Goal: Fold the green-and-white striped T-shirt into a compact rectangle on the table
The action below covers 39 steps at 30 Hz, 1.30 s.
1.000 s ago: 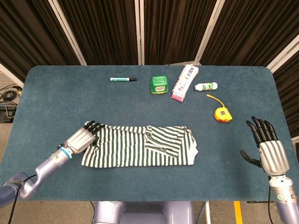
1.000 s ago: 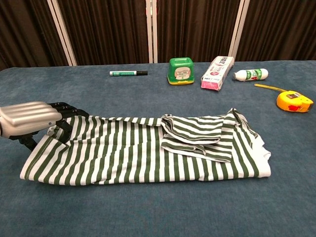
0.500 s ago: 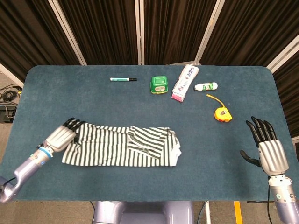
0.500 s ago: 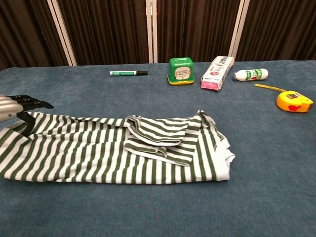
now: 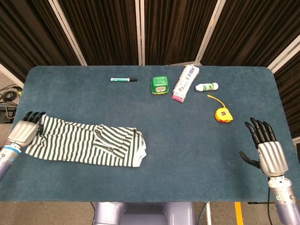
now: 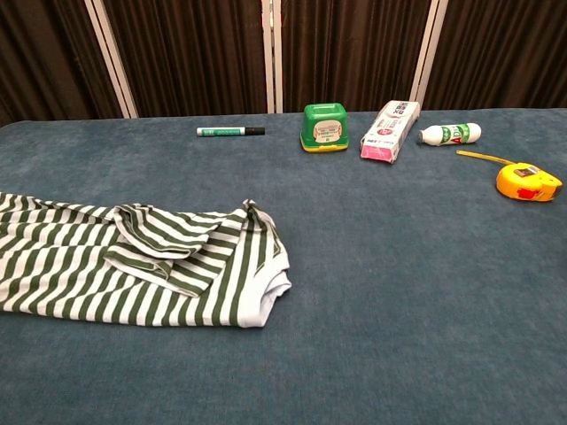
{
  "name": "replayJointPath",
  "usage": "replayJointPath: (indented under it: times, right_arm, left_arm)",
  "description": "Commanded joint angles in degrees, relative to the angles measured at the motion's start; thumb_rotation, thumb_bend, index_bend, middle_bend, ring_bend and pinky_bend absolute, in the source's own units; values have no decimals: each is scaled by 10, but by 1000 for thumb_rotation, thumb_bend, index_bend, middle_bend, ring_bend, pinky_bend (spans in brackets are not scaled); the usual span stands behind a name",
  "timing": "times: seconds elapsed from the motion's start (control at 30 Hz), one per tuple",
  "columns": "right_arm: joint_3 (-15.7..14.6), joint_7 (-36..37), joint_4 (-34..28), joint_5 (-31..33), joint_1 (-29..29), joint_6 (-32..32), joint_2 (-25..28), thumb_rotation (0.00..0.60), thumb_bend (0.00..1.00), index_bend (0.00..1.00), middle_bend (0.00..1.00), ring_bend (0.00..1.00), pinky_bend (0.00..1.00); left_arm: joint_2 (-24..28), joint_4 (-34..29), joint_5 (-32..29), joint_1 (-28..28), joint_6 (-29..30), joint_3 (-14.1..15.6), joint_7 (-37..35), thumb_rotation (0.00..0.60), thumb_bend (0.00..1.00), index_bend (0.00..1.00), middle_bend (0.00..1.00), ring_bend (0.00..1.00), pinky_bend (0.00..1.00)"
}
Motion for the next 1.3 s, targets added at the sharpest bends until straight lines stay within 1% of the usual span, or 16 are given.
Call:
replayJointPath:
  times: [0.03,0.17,0.3,0.37,0.43,0.53,0.7,0.73,0.8,1.0,1.17,1.3]
  right_arm:
    - [0,-1,0,0,0,1,0,600,118,48,0,0,0]
    - [0,-2,-1,0,-1,0,0,600,118,48,0,0,0]
    - [1,-2,-1,0,-1,1,0,600,118,48,0,0,0]
    - [2,-1,-2,1,-2,2,1,600,118,48,0,0,0]
    - [2,1,-2,1,-2,2,2,600,118,48,0,0,0]
    - [3,5,-2,1,-2,3,4,600,118,48,0,0,0]
    - [4,8,-2,3,-3,4,5,600,118,49,0,0,0]
    - [5,8,-1,4,-3,3,5,600,118,50,0,0,0]
    - [6,11,1,9,-3,1,6,600,118,50,0,0,0]
    - [7,13,3,11,-3,-2,6,600,119,50,0,0,0]
    - [9,17,3,13,-4,-1,8,600,118,50,0,0,0]
    - [10,20,3,14,-4,-2,8,600,118,50,0,0,0]
  left_arm:
    - [-14,20,2,6,27,-10,-40,600,458,835,0,0,0]
    - [-17,8,20,3,93,-16,-65,600,458,836,0,0,0]
    - [-15,-26,43,-8,160,-23,-63,600,458,836,0,0,0]
    - [-14,-53,51,-17,182,-30,-55,600,458,836,0,0,0]
    - [-12,-78,57,-27,189,-34,-41,600,457,836,0,0,0]
    - [-19,-124,75,-55,182,-35,-12,600,457,836,0,0,0]
    - [-33,-170,77,-75,161,-43,26,600,457,838,0,0,0]
    - [-39,-180,77,-80,157,-45,33,600,457,838,0,0,0]
    - [-69,-203,88,-104,137,-50,61,600,457,838,0,0,0]
    - [-110,-217,85,-131,98,-60,110,600,456,838,0,0,0]
    - [-142,-219,82,-149,78,-67,132,600,456,838,0,0,0]
    - [-154,-219,77,-156,68,-73,145,600,456,837,0,0,0]
